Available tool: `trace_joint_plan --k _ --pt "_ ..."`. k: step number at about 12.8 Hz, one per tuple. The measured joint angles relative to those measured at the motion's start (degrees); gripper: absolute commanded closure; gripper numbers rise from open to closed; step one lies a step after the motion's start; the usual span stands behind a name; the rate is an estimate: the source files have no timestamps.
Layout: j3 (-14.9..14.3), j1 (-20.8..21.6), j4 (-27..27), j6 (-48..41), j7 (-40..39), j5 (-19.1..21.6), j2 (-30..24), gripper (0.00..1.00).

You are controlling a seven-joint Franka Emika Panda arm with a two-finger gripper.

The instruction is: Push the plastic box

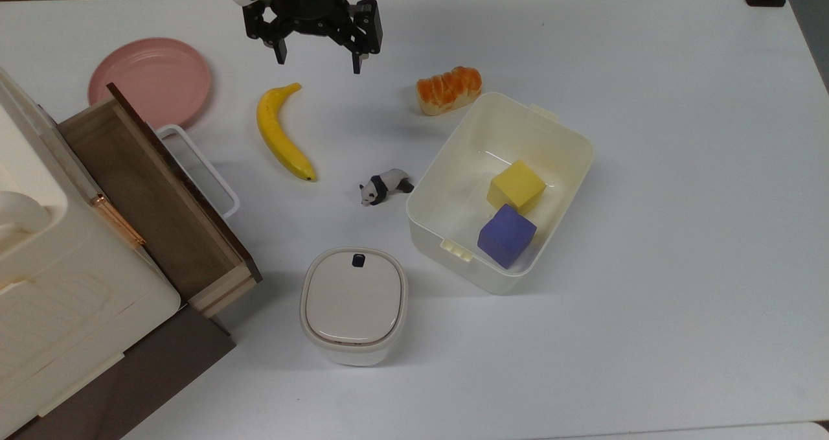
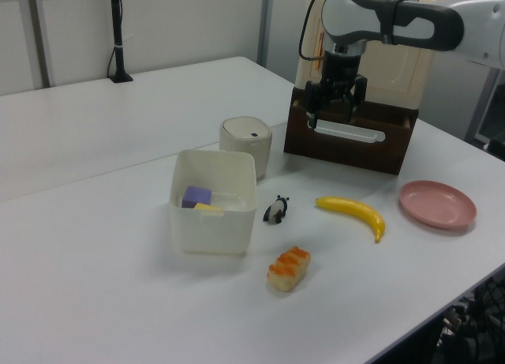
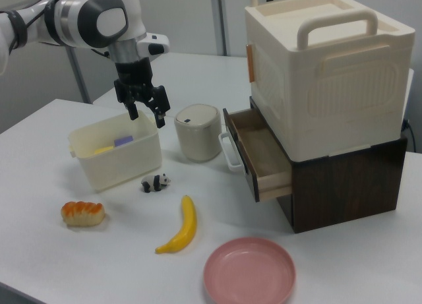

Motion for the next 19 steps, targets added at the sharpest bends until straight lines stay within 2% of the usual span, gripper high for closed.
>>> trace_joint_plan --k 13,14,15,16,17,18,19 --pt "0.0 0.0 0.0 0.0 -1.4 0.0 0.1 0.00" --pt "0.0 0.0 0.0 0.0 -1.9 0.0 0.1 0.13" --pt "0.0 0.0 -0.1 0.0 -2.4 0.0 0.1 0.34" --pt "0.0 0.0 -0.2 0.0 -4.0 0.0 0.2 0.49" --pt "0.0 -0.1 -0.2 0.0 -6.5 0.0 0.2 0.56" --pt "0.0 -0.1 -0.2 0.0 -9.9 0.0 0.2 0.56" --pt "-0.1 -0.2 -0.3 0.0 -14.6 0.0 0.2 0.48"
